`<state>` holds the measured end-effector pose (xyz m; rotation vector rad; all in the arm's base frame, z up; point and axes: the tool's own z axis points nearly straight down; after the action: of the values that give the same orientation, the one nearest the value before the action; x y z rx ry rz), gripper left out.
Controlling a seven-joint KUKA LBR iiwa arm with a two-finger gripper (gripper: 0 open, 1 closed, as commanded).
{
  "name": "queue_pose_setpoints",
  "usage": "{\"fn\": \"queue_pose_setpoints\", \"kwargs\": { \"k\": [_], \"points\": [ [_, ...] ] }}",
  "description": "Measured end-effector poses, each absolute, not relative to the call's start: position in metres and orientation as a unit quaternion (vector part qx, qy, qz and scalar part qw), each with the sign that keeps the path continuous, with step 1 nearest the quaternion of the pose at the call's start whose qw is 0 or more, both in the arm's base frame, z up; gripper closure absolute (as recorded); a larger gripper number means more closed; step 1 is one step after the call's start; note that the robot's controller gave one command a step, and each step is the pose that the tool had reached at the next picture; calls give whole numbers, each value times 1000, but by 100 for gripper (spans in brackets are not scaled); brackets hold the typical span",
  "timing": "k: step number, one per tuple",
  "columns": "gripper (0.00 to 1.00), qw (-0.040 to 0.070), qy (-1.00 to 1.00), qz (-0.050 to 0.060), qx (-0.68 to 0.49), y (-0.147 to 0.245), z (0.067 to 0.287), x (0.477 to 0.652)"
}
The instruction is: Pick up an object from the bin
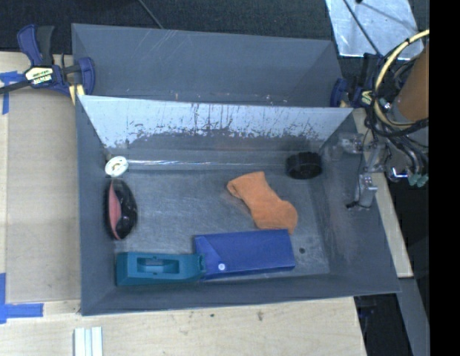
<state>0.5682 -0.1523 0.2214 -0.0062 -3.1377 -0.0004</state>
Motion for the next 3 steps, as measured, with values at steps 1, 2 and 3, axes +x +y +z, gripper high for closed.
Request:
{"fn": "queue_pose_setpoints", "kwargs": {
  "k": [1,2,3],
  "points": [
    [0,-1,-1000,0,0,-151,226,569],
    [0,-3,-999,1,34,-114,148,540],
    [0,0,-998,0,-63,-75,149,539]
  ]
}}
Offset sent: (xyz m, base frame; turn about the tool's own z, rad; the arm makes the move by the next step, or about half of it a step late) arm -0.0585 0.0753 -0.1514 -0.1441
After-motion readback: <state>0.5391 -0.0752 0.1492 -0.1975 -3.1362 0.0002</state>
